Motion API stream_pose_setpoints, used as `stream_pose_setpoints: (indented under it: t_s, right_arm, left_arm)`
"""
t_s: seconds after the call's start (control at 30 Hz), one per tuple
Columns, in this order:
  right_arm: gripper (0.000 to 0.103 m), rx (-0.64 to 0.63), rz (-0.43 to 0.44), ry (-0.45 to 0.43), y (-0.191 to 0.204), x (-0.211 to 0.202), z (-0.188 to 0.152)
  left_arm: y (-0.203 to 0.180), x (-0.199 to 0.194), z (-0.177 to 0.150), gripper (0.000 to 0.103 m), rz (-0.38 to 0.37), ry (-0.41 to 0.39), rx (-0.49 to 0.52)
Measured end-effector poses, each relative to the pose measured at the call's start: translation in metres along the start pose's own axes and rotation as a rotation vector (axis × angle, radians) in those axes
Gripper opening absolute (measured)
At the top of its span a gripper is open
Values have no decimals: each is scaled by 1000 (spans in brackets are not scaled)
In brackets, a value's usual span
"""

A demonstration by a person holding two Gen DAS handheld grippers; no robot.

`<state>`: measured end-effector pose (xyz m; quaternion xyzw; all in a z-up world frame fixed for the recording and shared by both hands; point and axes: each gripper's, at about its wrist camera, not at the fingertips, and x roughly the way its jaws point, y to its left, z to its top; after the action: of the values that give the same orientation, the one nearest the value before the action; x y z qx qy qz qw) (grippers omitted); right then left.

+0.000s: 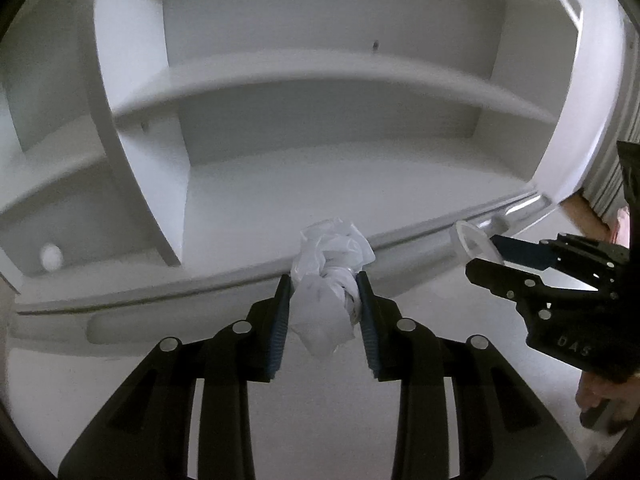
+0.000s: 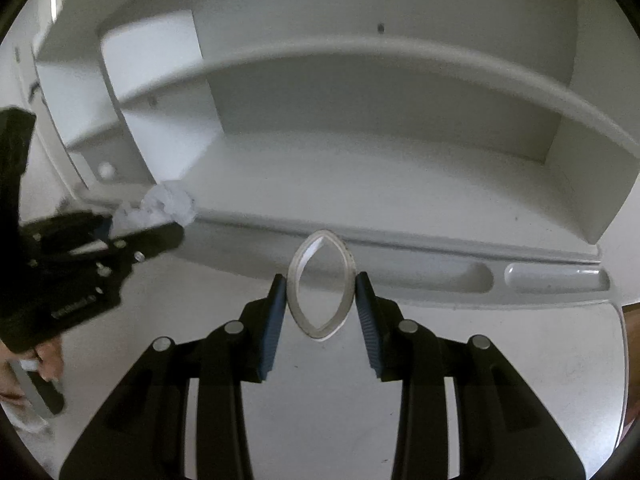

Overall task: Collect trash
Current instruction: 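Carry tissue and oval lid to the black bin and open both tools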

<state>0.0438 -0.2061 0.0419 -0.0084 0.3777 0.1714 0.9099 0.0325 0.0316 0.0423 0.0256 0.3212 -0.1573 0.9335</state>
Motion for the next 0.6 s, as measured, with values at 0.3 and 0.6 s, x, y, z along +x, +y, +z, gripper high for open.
stream_pose_setpoints:
  t_s: [0.3, 0.6]
  right_arm:
    - [35, 104, -37, -259, -73, -184, -46]
    - [35, 456, -296, -244, -203, -360, -242]
  left_arm:
    - [-127, -112, 1, 31, -184, -111, 202]
    - [-388, -165, -131, 31, -737, 108, 534]
